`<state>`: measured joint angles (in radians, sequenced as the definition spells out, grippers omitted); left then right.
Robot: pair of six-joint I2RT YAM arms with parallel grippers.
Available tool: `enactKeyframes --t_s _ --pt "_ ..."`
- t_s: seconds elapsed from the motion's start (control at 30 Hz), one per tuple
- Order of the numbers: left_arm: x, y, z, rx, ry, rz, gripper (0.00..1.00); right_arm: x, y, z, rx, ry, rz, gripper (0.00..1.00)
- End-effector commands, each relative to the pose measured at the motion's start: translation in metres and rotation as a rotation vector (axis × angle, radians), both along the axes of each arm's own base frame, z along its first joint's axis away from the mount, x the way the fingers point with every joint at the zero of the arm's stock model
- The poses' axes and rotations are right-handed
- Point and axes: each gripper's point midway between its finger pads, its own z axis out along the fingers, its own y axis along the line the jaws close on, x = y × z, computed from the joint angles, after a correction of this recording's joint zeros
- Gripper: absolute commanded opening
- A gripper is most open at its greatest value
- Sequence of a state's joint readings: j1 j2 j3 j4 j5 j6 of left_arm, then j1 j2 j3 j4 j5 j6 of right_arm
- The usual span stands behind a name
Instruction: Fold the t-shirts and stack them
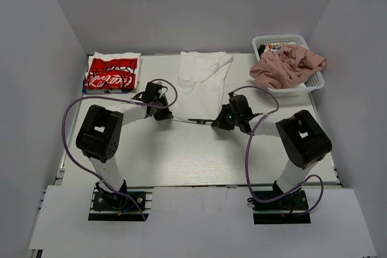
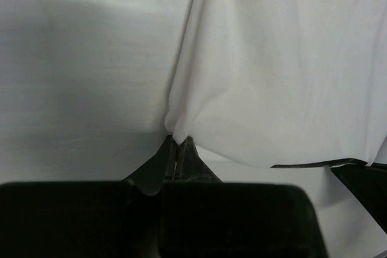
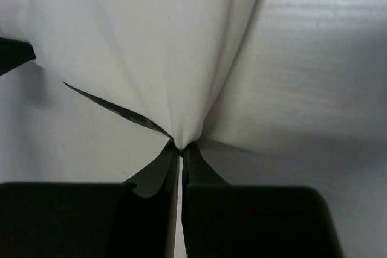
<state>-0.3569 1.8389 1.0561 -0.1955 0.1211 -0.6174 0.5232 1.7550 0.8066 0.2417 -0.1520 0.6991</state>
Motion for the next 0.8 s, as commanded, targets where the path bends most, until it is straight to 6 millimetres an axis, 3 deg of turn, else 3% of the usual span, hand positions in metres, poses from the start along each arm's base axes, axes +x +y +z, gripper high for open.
enactKeyframes --t_s 0.0,0.1,0.17,0.2,0.23,0.27,0.33,0.37,0.4,0.47,0.5,0.57,0.6,0.67,0.73,0.77 --pt "-0.038 0.015 -0.001 0.061 0.04 0.0 0.0 -0.016 -0.006 0.012 0.0 -0.065 0.031 0.0" --pt "-0.07 0.02 0.007 0.036 0.047 -0.016 0.0 -0.047 -0.017 0.034 -0.045 -0.124 0.096 0.0" --pt "-0.089 0.022 0.011 0.033 0.074 -0.01 0.0 -0.07 -0.025 0.025 -0.069 -0.1 0.11 0.0" --pt "-0.098 0.019 0.017 0.018 0.071 -0.029 0.0 -0.077 -0.022 0.038 -0.046 -0.128 0.128 0.0" --pt "-0.112 0.016 0.027 -0.009 0.053 -0.039 0.0 -0.089 -0.023 0.047 -0.031 -0.12 0.137 0.0" --pt "-0.123 0.011 0.032 -0.03 0.049 -0.059 0.0 -0.104 -0.023 0.041 -0.036 -0.099 0.167 0.0" --pt "-0.141 0.009 0.041 -0.068 0.044 -0.073 0.0 -0.115 -0.022 0.055 -0.006 -0.111 0.17 0.0" --pt "-0.145 0.008 0.061 -0.102 0.0 -0.086 0.0 -0.122 -0.02 0.072 0.029 -0.154 0.185 0.0" --pt "-0.153 0.006 0.066 -0.119 0.002 -0.094 0.0 -0.13 -0.024 0.069 0.013 -0.128 0.194 0.0" --pt "-0.152 0.006 0.087 -0.139 -0.041 -0.097 0.0 -0.132 -0.024 0.089 0.04 -0.178 0.203 0.0" --pt "-0.15 0.003 0.107 -0.153 -0.088 -0.104 0.0 -0.129 -0.024 0.097 0.04 -0.207 0.201 0.0" --pt "-0.143 0.002 0.125 -0.157 -0.134 -0.105 0.0 -0.123 -0.025 0.112 0.041 -0.241 0.189 0.0" --pt "-0.134 0.0 0.143 -0.171 -0.187 -0.099 0.0 -0.115 -0.022 0.129 0.055 -0.281 0.171 0.0" --pt "-0.121 -0.001 0.156 -0.168 -0.243 -0.088 0.0 -0.108 -0.023 0.137 0.048 -0.29 0.141 0.0" --pt "-0.096 -0.002 0.185 -0.152 -0.314 -0.041 0.0 -0.086 -0.031 0.151 -0.002 -0.314 0.044 0.0" --pt "-0.092 0.001 0.178 -0.129 -0.302 -0.025 0.0 -0.081 -0.033 0.152 -0.021 -0.314 0.024 0.0"
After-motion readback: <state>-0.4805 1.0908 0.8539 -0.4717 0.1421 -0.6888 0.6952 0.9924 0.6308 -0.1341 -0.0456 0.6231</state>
